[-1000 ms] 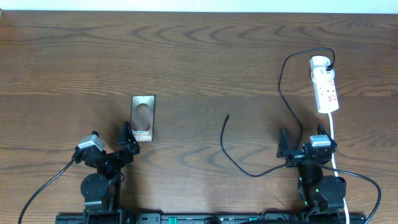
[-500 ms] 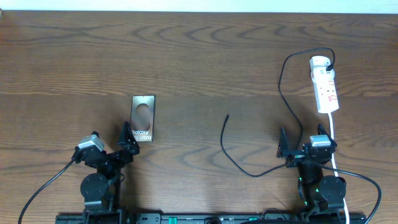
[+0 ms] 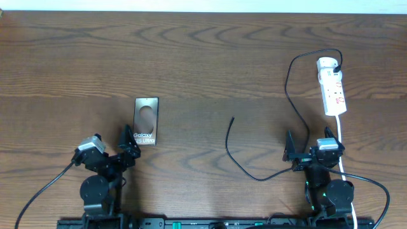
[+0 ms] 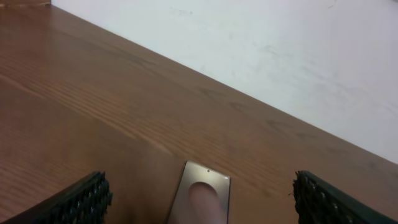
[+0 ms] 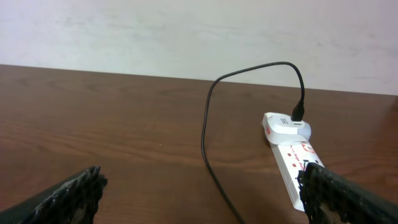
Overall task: Plug charger to phone and switch on socket
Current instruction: 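Raise the left arm and move the left gripper above the silver phone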
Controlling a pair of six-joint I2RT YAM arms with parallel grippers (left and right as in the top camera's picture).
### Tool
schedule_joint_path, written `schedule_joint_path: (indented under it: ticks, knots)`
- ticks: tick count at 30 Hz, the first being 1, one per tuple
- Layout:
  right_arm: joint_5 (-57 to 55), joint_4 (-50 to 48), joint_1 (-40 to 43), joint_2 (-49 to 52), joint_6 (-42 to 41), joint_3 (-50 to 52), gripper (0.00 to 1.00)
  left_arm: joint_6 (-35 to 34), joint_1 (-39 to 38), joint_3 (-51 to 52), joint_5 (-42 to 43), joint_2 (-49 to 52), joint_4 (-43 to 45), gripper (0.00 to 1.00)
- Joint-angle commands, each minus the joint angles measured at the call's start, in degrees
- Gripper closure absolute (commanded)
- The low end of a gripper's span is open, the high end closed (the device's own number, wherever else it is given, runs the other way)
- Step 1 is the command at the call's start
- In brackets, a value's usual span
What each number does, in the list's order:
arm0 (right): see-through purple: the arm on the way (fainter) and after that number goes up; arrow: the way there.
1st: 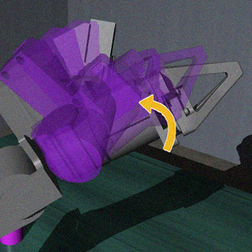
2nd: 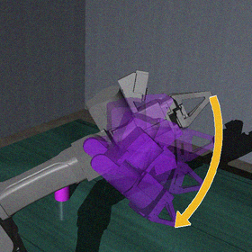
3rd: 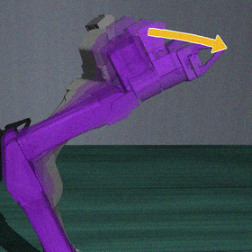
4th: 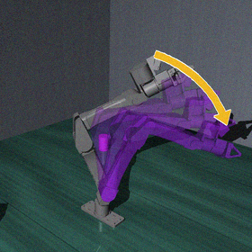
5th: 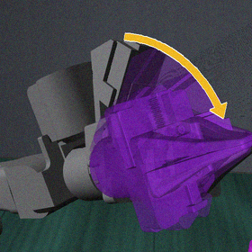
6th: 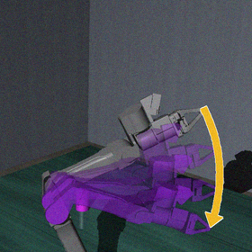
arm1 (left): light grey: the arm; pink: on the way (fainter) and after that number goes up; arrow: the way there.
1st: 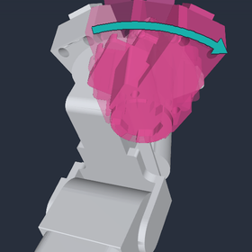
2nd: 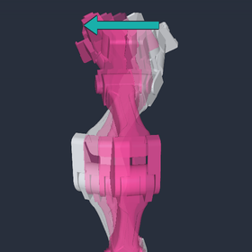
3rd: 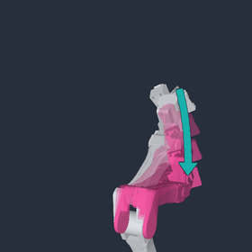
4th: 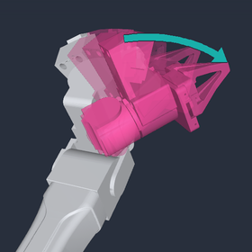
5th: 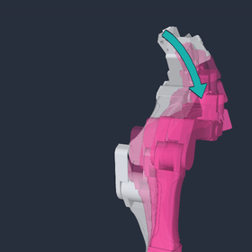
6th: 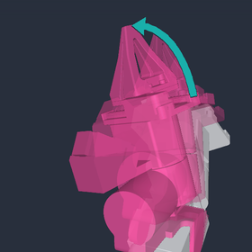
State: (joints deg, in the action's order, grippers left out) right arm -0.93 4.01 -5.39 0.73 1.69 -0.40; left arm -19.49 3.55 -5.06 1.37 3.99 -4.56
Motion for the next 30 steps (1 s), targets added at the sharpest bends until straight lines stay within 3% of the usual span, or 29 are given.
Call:
schedule_joint_path:
  ticks: [1, 6, 17, 25, 30]
  knots:
    - [-0.44, 0.15, -0.28, -0.24, -0.79, 0.09, 0.01, -0.02, 0.24, -5.81, -0.48, 5.53, 0.02, 0.11]
    - [-0.44, 0.15, -0.28, -0.24, -0.79, 0.09, 0.01, 0.48, 0.24, -13.14, -0.35, 17.53, -0.24, 0.11]
    - [-0.44, 0.15, -0.28, -0.24, -0.79, 0.09, 0.01, 12.07, 0.24, -37.97, 0.90, 45.86, -9.66, 0.11]
    - [-0.44, 0.15, -0.28, -0.24, -0.79, 0.09, 0.01, 19.93, 0.31, -58.77, 2.60, 61.53, -23.89, 0.11]
    - [-0.44, 0.15, -0.28, -0.24, -0.79, 0.09, 0.01, 21.29, 0.28, -70.69, 2.86, 69.53, -33.59, 0.11]
